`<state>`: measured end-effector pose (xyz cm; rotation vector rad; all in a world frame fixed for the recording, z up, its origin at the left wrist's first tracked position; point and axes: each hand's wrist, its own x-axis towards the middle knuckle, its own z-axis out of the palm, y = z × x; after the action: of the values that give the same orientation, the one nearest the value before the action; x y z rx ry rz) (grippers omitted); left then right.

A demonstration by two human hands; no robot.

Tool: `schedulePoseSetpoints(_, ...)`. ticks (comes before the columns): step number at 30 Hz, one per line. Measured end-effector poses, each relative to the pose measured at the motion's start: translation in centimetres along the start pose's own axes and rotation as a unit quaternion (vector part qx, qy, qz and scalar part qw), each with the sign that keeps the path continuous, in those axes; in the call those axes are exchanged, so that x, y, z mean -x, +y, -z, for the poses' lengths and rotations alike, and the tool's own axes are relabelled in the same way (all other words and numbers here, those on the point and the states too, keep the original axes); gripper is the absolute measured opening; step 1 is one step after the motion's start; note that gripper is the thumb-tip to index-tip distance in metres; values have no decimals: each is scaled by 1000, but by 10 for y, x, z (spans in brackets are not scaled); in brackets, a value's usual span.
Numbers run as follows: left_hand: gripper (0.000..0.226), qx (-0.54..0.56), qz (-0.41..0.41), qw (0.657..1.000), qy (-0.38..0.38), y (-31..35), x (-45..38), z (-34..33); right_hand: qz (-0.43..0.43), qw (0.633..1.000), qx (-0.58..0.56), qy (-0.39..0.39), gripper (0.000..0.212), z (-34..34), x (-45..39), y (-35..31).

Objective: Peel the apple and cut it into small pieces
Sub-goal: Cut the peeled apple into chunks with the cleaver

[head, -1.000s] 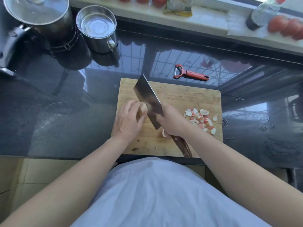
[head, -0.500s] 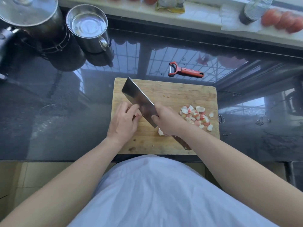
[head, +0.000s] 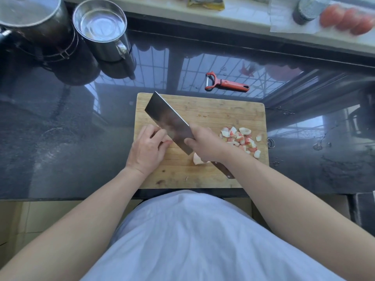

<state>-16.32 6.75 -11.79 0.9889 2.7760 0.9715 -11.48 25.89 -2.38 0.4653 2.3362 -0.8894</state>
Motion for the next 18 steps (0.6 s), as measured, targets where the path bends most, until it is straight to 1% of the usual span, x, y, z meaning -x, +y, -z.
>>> schedulePoseSetpoints(3, 11, -1, 3, 1000, 4, 1, 1, -1, 5, 999, -33, -14, 26, 2, -1, 2)
schedulePoseSetpoints(7, 12, 3, 5, 1000, 19, 1, 3, -3, 14, 997, -58, -43, 18, 8, -4, 4)
schedulePoseSetpoints(10, 13, 6, 4, 1000, 29, 1, 4, -5, 13, 994, -80, -69, 17, 14, -10, 9)
schedulePoseSetpoints(18, 14, 3, 16, 999, 31, 3, 8, -7, 16, 991, -81, -107, 17, 27, -18, 14)
